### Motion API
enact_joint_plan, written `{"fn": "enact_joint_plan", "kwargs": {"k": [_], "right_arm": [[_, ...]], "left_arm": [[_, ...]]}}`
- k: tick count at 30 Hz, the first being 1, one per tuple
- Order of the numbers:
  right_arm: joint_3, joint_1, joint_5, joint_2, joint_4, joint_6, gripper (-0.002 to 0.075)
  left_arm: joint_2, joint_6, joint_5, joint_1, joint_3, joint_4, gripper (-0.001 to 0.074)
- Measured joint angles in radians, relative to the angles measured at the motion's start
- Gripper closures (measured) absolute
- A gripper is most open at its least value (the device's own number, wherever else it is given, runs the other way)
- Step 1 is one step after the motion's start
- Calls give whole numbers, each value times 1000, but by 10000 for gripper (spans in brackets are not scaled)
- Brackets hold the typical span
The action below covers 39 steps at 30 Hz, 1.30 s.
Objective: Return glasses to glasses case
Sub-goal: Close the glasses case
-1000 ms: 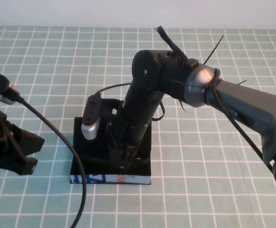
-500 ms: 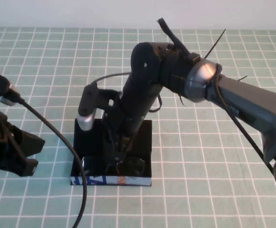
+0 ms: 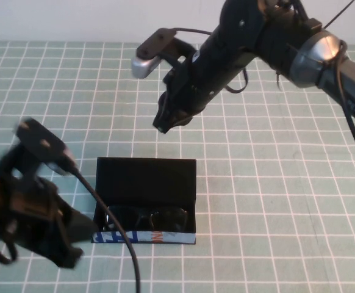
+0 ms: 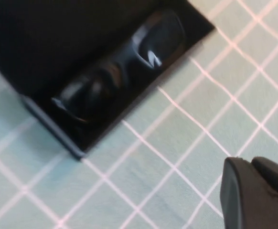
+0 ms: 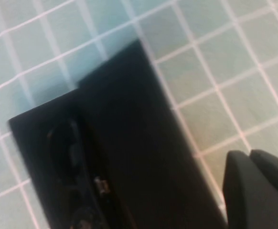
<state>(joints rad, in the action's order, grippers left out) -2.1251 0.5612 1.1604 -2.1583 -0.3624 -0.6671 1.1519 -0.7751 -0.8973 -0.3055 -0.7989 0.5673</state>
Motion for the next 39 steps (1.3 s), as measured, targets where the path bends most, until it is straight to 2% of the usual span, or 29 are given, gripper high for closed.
{"fn": "enact_joint_plan", "kwargs": {"k": [7,11,17,24,39], "right_arm": [[0,-42,-38,-34,-17,107,737],[0,-44,-67,-58,-34,118,737],[0,-44,-80,-104,-42,120,737],[0,-44,-86,-156,-67,120,737],[0,-44,38,-171,-196,-21,737]], "left_arm": [[141,17,238,-210,107,6,736],[229,33,385,-283,107,19,736],[357,40,494,-296,107,35,736],[396,40,597,-296,107,42,736],[396,40,621,-296,107,42,736]]}}
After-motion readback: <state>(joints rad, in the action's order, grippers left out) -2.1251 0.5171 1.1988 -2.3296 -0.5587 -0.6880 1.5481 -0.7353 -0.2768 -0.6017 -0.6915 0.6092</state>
